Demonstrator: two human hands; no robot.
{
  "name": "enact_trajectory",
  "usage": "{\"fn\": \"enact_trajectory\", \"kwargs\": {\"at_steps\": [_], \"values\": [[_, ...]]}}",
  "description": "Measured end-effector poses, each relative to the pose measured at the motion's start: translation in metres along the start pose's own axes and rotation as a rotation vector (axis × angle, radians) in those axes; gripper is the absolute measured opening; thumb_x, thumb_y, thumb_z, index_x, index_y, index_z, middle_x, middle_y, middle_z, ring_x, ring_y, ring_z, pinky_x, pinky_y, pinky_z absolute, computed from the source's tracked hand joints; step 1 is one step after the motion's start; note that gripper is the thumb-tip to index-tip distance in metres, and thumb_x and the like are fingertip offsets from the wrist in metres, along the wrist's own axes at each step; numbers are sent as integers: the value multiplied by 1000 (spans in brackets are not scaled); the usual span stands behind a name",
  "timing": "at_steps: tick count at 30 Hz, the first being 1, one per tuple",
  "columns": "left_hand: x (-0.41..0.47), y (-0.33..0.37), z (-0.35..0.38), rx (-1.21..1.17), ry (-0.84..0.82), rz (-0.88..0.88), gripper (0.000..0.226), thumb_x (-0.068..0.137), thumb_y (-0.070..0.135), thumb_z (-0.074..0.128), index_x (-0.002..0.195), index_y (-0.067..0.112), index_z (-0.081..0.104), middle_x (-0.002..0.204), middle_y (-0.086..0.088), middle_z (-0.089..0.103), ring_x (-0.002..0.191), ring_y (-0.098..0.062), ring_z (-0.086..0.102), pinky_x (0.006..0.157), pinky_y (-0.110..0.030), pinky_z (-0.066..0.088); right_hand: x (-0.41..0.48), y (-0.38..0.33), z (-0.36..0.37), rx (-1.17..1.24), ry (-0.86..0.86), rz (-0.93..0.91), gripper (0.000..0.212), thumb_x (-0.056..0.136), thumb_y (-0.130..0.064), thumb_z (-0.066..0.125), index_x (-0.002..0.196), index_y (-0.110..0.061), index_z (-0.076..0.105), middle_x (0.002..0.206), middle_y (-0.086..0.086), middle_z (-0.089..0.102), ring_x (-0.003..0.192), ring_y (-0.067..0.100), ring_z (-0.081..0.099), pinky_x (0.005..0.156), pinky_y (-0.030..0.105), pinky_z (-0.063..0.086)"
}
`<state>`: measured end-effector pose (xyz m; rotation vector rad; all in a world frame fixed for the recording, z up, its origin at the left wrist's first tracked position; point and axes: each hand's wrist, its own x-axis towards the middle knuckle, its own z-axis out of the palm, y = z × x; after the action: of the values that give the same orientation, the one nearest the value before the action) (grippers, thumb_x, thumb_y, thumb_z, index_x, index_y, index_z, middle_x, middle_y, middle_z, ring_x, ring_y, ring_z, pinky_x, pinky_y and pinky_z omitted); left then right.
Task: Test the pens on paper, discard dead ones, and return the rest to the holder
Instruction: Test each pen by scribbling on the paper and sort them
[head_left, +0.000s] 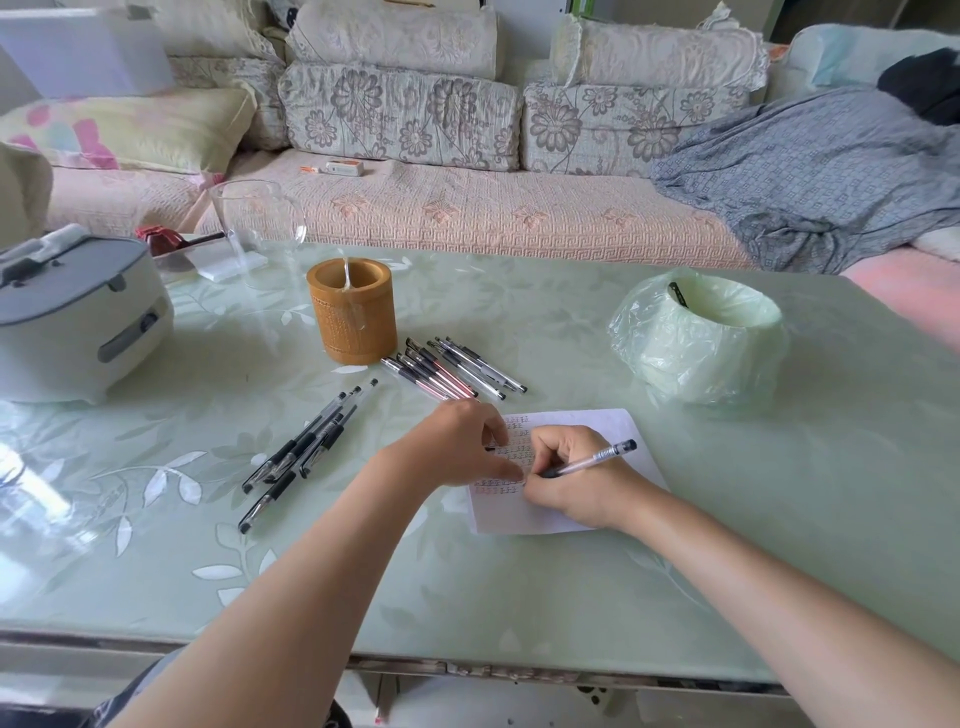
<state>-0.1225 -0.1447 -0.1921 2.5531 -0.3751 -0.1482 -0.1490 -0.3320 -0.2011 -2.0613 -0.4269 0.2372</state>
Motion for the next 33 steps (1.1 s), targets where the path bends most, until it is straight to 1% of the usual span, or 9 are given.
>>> {"fn": "enact_trajectory", "kwargs": {"at_steps": [3, 9, 12, 16, 19, 22, 25, 29, 33], "values": [[0, 0, 0, -1, 2, -4, 42, 64, 47, 85, 93, 24, 65, 78, 10, 50, 67, -4, 45, 59, -18, 37, 0, 0, -1, 2, 16, -18, 33, 73, 2, 65, 57, -20, 46, 50, -15, 43, 50, 6, 35, 49, 23, 27], [2, -2, 1, 12, -8, -15, 44, 65, 48, 84, 95, 24, 64, 81, 9, 51, 72, -7, 46, 63, -21, 38, 0, 4, 0, 15, 10, -13, 31, 73, 1, 66, 58, -20, 49, 53, -13, 44, 54, 10, 36, 52, 25, 28], [2, -2, 1, 2, -6, -21, 43, 65, 48, 84, 95, 23, 64, 82, 9, 51, 71, -6, 47, 61, -20, 38, 2, 3, 0, 32, 12, -11, 29, 72, -1, 66, 58, -20, 49, 53, -12, 46, 54, 10, 37, 51, 25, 28], [2, -2, 1, -3, -4, -15, 44, 65, 47, 84, 95, 22, 64, 78, 11, 49, 66, -3, 45, 57, -16, 35, 4, 3, -3, 113, 21, -2, 31, 76, 9, 63, 61, -14, 49, 52, -10, 44, 49, 8, 34, 48, 20, 26], [2, -2, 1, 0, -3, -19, 44, 65, 48, 84, 95, 24, 64, 83, 8, 52, 72, -8, 48, 61, -19, 38, 3, 2, -1, 62, -10, -14, 32, 75, 6, 64, 59, -17, 49, 54, -9, 45, 54, 11, 36, 50, 23, 27], [2, -3, 2, -7, -1, -22, 43, 64, 47, 84, 95, 23, 64, 84, 8, 52, 71, -7, 47, 61, -20, 39, 2, 4, 0, 48, -21, -10, 31, 73, 1, 64, 57, -21, 49, 55, -9, 45, 56, 12, 37, 52, 26, 27], [1, -2, 2, -19, 7, -11, 43, 64, 47, 85, 94, 23, 65, 81, 9, 51, 67, -5, 46, 61, -20, 39, 2, 4, -1, 48, -44, -9, 33, 73, 0, 64, 56, -23, 49, 54, -11, 44, 55, 10, 36, 51, 25, 27], [2, -3, 2, -15, 7, -17, 43, 63, 47, 85, 93, 23, 64, 81, 9, 52, 68, -6, 47, 63, -22, 42, 2, 4, 0, 43, -6, -23, 36, 74, 4, 65, 56, -23, 49, 54, -9, 45, 54, 10, 36, 50, 24, 27], [2, -2, 2, -7, 6, -13, 43, 64, 48, 85, 92, 23, 64, 82, 7, 53, 71, -9, 48, 64, -22, 41, 1, 3, 0, 7, -21, -25, 35, 73, 4, 64, 56, -22, 47, 51, -15, 44, 51, 6, 36, 49, 22, 27]]}}
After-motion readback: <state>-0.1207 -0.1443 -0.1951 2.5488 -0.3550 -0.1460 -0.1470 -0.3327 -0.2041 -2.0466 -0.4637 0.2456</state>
